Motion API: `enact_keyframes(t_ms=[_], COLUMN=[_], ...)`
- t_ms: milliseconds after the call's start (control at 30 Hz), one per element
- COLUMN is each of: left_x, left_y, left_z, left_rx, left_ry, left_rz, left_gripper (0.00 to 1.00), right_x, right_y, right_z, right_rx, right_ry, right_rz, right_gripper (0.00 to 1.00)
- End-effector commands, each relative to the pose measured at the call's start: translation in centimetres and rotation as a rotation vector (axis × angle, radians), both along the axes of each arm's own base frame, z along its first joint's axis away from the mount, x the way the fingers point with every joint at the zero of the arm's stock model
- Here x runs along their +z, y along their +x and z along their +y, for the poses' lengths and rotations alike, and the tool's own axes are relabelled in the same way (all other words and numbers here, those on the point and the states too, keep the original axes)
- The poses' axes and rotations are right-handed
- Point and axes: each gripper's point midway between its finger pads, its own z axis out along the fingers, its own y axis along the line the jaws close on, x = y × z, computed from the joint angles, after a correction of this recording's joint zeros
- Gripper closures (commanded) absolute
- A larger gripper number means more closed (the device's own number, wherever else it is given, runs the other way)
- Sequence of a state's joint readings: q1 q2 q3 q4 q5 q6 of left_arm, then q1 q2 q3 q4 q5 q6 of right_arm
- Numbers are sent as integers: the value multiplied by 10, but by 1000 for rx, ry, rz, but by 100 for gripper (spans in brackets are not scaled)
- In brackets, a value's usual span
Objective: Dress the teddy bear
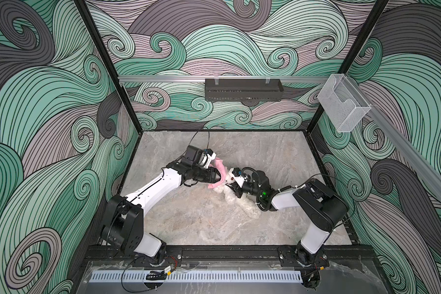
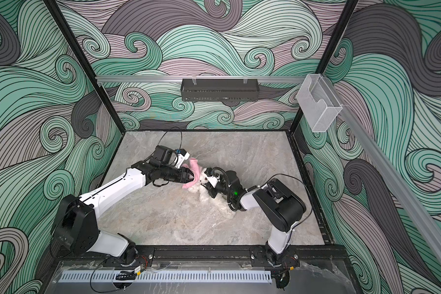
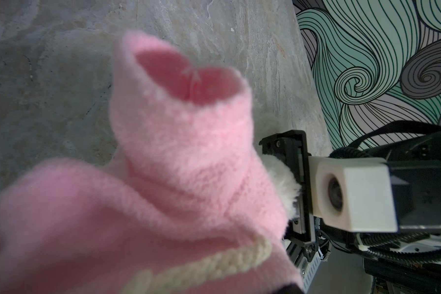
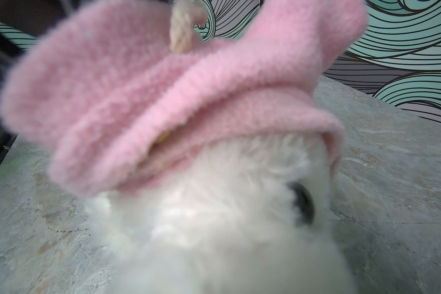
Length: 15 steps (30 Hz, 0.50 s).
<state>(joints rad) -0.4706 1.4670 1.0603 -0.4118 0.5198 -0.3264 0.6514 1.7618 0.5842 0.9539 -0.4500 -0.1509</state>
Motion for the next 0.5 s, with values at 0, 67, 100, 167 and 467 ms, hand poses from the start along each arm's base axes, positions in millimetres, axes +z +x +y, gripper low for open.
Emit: enact_keyframes(t_ms=[0,67,100,167,467], left_x=[16,16,15,15,12], left_y=[11,11,10,9,8], left_z=[8,12,13,13,-4], left_rx=[29,37,34,19,-87], left_ry=[21,36,42,44,2], left_rz=[-75,-84,-85,-90,-61], left_gripper=[49,47,45,43,45], right_x=[3,4,4,5,7], right_y=[-8,-8,-8,-9,-15], right_z=[7,7,7,8,14], right_rx=[64,66,69,77,137], right_ry=[-2,-3,-3,-3,-5], right_rz=[-41,-43,-43,-44,-37], right_gripper=[100,100,100,100,100])
